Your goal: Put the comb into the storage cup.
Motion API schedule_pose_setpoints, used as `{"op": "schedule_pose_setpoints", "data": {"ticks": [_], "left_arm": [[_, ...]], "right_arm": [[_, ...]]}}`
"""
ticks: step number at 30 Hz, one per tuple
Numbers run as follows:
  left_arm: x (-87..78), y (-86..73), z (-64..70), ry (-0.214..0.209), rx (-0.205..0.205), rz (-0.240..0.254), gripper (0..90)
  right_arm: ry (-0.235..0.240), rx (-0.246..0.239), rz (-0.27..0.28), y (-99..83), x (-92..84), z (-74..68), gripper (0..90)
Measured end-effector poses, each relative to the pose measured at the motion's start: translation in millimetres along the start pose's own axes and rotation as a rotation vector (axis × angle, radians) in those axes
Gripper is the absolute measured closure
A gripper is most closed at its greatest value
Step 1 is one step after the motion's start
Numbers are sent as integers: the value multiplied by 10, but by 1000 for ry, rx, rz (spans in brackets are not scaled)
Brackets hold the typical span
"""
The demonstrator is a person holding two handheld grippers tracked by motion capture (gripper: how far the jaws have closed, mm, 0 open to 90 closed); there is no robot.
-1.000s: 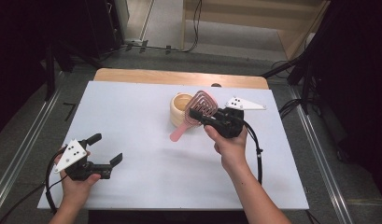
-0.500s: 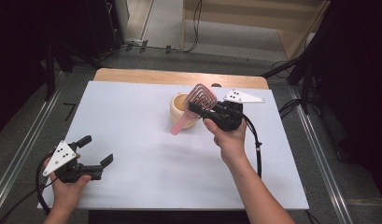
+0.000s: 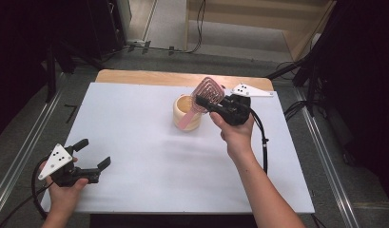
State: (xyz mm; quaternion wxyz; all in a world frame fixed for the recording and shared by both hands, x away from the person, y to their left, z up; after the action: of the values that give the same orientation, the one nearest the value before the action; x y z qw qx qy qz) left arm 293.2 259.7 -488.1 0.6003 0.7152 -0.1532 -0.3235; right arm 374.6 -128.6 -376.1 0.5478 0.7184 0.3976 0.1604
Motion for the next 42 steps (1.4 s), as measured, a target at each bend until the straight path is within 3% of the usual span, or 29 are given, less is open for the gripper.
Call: {"op": "schedule_pose_setpoints", "data": {"ticks": [26,42], "left_arm": [[-10,-60,-49,17,-9,-9,0],[-7,-65,-39,12,-4,-5,0]], "right_arm": [[-70,-7,39,296,-17,221,610],[-98,0,52,355,63,359,610]]}}
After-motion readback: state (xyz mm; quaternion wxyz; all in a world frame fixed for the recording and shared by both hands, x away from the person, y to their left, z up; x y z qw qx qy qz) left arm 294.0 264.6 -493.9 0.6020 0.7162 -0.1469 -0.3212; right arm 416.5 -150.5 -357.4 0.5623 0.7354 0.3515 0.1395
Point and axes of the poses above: each handheld gripper's, and its own axes: x roughly forward along the jaws, y roughly out of its top, z roughly to its right, the point moved 6 cm from there along x, roughly forward along the jaws, and after that the axes turned 5 degrees about x, right-handed, at the moved point
